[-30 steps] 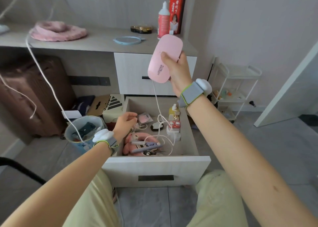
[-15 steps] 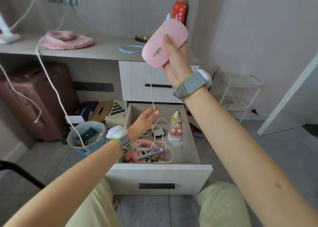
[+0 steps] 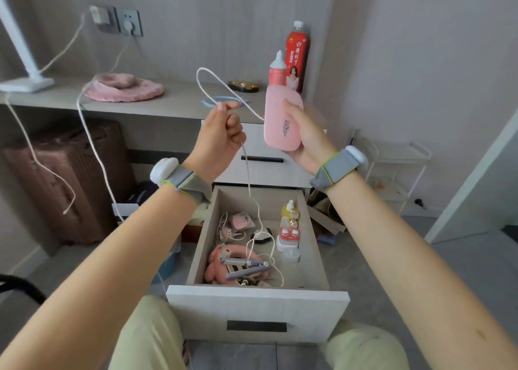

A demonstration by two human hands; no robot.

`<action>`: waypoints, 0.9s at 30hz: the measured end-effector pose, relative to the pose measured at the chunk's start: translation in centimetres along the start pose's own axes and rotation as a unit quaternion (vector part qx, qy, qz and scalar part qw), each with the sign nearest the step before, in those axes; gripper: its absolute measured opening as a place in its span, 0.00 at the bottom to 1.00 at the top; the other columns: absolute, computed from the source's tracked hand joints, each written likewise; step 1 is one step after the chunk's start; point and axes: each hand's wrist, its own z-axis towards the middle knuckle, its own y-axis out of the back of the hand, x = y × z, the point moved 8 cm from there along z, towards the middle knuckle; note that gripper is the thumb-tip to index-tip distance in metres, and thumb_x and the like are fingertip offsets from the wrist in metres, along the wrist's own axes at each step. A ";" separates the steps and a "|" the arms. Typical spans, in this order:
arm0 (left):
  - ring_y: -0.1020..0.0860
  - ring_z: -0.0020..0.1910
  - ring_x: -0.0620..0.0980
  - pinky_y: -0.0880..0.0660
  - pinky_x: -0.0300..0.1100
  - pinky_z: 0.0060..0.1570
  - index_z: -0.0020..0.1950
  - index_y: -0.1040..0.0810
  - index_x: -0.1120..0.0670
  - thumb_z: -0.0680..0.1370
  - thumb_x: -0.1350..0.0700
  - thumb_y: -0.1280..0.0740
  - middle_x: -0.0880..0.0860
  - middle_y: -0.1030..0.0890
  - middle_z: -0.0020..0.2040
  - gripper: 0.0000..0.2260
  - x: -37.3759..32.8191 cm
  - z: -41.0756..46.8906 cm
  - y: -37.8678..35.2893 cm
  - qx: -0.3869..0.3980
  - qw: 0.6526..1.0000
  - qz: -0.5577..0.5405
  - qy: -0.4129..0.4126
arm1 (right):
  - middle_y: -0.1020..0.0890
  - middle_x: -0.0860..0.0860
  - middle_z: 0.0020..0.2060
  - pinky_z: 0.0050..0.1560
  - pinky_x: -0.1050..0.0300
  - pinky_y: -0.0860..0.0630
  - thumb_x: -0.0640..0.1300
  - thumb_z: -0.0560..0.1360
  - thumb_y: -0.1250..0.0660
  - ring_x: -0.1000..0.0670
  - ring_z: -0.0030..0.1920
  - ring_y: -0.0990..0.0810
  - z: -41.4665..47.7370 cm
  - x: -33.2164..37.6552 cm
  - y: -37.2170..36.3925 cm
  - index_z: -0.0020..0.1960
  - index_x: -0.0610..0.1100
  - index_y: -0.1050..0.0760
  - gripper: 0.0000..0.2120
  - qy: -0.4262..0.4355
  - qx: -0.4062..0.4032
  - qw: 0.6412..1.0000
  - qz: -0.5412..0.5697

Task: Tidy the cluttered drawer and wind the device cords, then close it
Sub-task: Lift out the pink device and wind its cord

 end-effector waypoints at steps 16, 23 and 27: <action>0.24 0.58 0.48 0.30 0.44 0.64 0.59 0.25 0.53 0.82 0.49 0.46 0.52 0.21 0.54 0.14 -0.2 -0.8 -1.2 0.018 0.997 -0.031 0.071 | 0.21 0.48 0.47 0.39 0.59 0.22 0.45 0.79 0.41 0.51 0.44 0.22 -1.1 2.4 -1.5 0.69 0.43 0.34 0.19 0.050 0.020 0.986 0.157; 0.27 0.63 0.47 0.40 0.48 0.70 0.66 0.31 0.50 0.83 0.48 0.53 0.51 0.24 0.61 0.17 2.9 -4.2 -5.9 0.183 0.935 0.293 0.083 | 0.23 0.48 0.48 0.47 0.54 0.25 0.47 0.78 0.40 0.48 0.48 0.25 -0.8 9.2 -2.4 0.70 0.42 0.35 0.22 0.137 0.041 0.963 0.227; 0.20 0.51 0.49 0.30 0.49 0.65 0.56 0.24 0.51 0.83 0.50 0.51 0.52 0.19 0.46 0.16 4.9 -7.2 -7.2 0.290 0.885 0.341 0.126 | 0.23 0.48 0.49 0.43 0.56 0.24 0.48 0.79 0.40 0.50 0.46 0.22 -2.2 10.5 -2.1 0.69 0.44 0.34 0.20 0.134 -0.003 0.978 0.159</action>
